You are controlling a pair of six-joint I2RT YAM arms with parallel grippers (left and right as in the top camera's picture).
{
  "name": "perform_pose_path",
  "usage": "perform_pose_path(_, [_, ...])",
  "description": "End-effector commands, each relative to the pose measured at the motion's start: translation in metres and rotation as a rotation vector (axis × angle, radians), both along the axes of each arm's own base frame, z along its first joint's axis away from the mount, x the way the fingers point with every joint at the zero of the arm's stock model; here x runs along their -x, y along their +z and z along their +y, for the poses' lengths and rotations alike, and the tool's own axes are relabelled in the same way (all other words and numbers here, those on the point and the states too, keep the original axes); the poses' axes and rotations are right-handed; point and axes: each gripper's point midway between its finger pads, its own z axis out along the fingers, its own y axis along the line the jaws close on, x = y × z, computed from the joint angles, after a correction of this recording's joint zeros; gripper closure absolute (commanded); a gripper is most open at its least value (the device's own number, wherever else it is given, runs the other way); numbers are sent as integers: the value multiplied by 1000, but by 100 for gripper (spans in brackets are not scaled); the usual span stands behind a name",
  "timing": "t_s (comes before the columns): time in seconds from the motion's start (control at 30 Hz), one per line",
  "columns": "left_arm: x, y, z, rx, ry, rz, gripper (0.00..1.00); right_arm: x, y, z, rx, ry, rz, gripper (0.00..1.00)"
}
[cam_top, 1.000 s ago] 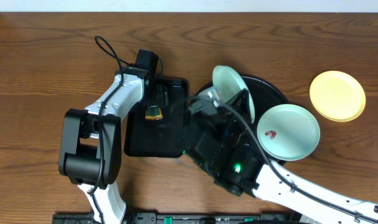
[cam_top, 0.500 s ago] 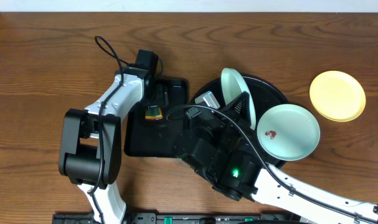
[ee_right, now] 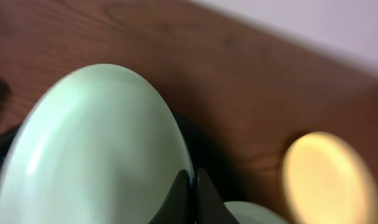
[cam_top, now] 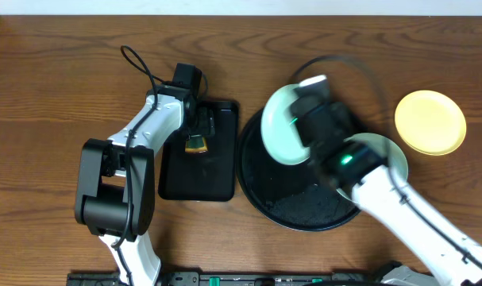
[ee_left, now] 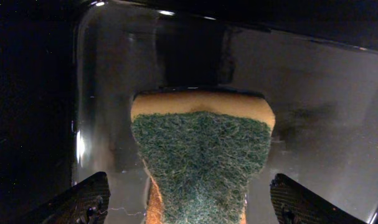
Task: Clean dirty plates on tray and stack at the side
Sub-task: 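Lift the scrubbed plate and carry it right onto the yellow plate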
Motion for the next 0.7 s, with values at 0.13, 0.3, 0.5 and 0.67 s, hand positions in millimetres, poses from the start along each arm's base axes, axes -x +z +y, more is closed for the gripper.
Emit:
perform_pose_path(0.13, [3,-1,3,-14,-2,5,16,-25,-10,-55,-564,-70,142,99])
perform_pose_path(0.3, [3,-1,3,-14,-2,5,16,-27,-9,-172,-614,-349,64,99])
perform_pose_path(0.5, [3,-1,3,-14,-2,5,16,9,-14,-298,-602,-686,-26,99])
perform_pose_path(0.67, [3,-1,3,-14,-2,5,16,44,-33,-369,-594,-910,-49,99])
